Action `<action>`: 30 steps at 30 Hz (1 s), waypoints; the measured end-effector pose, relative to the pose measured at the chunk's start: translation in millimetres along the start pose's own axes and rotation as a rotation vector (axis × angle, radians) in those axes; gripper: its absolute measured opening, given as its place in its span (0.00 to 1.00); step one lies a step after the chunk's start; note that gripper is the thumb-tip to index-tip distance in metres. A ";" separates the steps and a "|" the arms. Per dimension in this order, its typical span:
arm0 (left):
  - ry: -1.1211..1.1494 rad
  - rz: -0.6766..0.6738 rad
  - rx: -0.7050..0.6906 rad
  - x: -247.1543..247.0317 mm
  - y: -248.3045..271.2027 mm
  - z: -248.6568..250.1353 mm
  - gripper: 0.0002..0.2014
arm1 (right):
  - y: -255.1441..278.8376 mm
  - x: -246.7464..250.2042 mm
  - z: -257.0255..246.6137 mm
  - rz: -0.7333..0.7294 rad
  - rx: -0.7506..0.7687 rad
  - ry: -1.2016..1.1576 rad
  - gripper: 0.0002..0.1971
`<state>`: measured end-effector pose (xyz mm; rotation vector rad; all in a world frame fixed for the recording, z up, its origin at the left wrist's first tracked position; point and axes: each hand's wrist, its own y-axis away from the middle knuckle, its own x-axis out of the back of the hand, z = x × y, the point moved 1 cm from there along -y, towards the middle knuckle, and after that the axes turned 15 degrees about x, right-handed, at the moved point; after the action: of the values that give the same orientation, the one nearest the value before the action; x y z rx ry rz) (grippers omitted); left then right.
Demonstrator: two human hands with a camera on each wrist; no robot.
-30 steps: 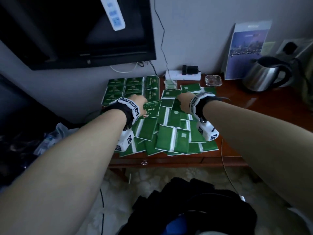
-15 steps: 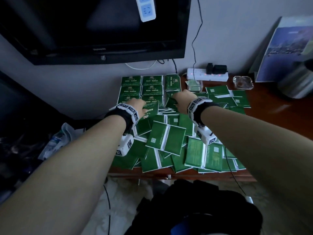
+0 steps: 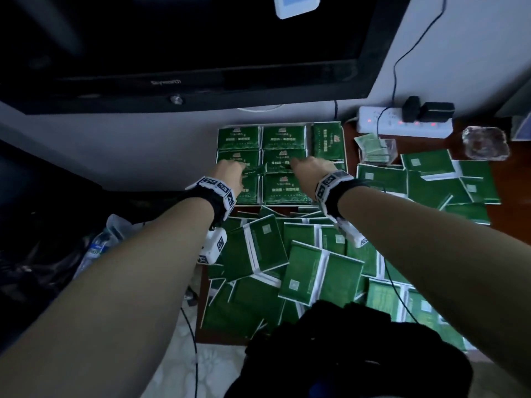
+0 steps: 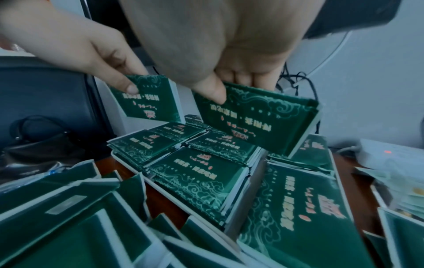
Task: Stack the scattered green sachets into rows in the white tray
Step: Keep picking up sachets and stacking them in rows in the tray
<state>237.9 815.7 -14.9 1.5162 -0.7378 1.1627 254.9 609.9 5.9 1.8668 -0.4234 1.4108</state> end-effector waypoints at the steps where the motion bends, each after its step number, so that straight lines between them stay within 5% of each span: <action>1: 0.012 0.001 -0.007 -3.4 -11.7 -2.0 0.21 | -10.0 -2.0 1.9 0.003 0.002 0.001 0.13; 8: 0.081 0.120 -0.088 -25.6 -66.4 -11.4 0.32 | -69.0 -26.9 10.5 0.012 0.031 0.000 0.29; 13: -0.063 0.083 -0.159 -48.5 -64.5 -22.1 0.32 | -79.3 -57.9 4.4 -0.045 0.058 -0.008 0.37; 30: -0.055 0.077 -0.195 -49.4 -75.9 -31.6 0.31 | -94.7 -64.6 17.6 0.003 0.043 -0.036 0.37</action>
<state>279.7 860.6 -88.6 1.3716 -0.9267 1.0759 306.6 649.4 -90.2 1.9289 -0.4165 1.4005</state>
